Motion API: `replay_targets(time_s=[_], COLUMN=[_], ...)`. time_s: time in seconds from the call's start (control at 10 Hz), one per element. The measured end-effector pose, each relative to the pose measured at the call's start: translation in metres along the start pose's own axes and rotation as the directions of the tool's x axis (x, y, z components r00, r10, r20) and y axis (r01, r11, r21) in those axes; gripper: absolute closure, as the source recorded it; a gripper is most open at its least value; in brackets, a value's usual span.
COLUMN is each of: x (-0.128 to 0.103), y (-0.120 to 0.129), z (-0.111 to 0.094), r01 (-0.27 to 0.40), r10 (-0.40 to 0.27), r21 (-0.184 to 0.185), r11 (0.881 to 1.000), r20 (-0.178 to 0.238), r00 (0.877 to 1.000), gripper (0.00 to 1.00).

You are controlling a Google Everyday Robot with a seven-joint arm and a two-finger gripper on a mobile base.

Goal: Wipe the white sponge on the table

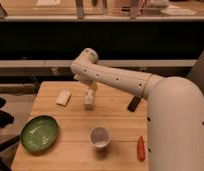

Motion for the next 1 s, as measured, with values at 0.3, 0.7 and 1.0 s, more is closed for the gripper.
replay_targets(time_s=[0.3,0.7,1.0], x=[-0.005,-0.012,-0.017], y=[-0.008,-0.020,-0.029], z=[0.009,0.021,0.033], r01=[0.033,0.058,0.077], r10=[-0.033,-0.060,-0.080], r21=[0.012,0.035,0.047], r11=[0.999,0.998,0.996], r20=[0.019,0.051,0.074], r00=[0.999,0.997,0.994], gripper=[0.20,0.20,0.20])
